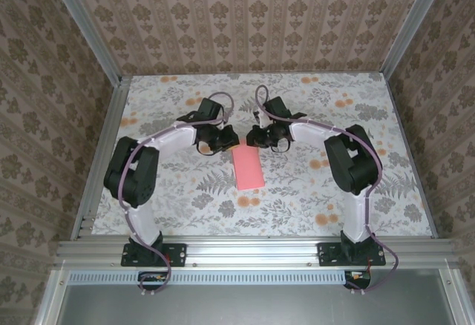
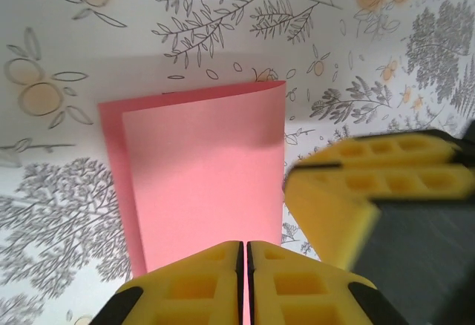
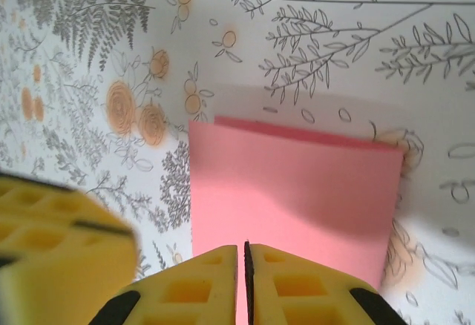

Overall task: Fold a paper plane with a square sheet of paper (pick it up from the middle)
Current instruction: Fold the square sheet of paper in half at the center of the table, then rotate the square sheet of paper at the center of the table.

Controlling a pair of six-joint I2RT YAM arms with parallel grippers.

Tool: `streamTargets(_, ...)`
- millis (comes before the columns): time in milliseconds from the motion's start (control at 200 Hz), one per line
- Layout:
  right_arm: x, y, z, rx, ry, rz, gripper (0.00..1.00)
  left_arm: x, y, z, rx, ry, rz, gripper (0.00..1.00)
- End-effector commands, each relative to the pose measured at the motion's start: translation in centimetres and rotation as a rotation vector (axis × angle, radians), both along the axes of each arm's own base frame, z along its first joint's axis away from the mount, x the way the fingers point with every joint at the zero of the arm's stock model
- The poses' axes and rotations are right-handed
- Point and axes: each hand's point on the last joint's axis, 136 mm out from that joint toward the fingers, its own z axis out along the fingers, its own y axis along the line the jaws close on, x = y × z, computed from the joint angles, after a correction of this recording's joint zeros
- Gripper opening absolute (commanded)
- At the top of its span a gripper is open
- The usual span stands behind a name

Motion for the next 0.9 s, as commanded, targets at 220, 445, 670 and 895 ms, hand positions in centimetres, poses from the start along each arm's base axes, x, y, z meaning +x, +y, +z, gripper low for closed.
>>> streamTargets(220, 1.2, -1.6, -3.4, -0.194, 0.057, -0.067, 0.14, -2.3, -1.0, 0.0, 0.018, -0.008, -0.058, 0.18)
streamTargets(445, 1.7, -5.3, -3.6, -0.337, 0.047, -0.22, 0.14, -4.1, -4.6, -0.1, 0.002, 0.003, -0.149, 0.19)
streamTargets(670, 0.5, -10.0, -2.8, -0.447, 0.043, -0.416, 0.14, -6.3, -7.2, -2.0, 0.016, 0.065, -0.196, 0.19)
streamTargets(895, 0.1, -9.8, 0.2, -0.134, 0.02, -0.429, 0.19, -7.6, -8.1, -3.0, 0.017, 0.099, -0.213, 0.18)
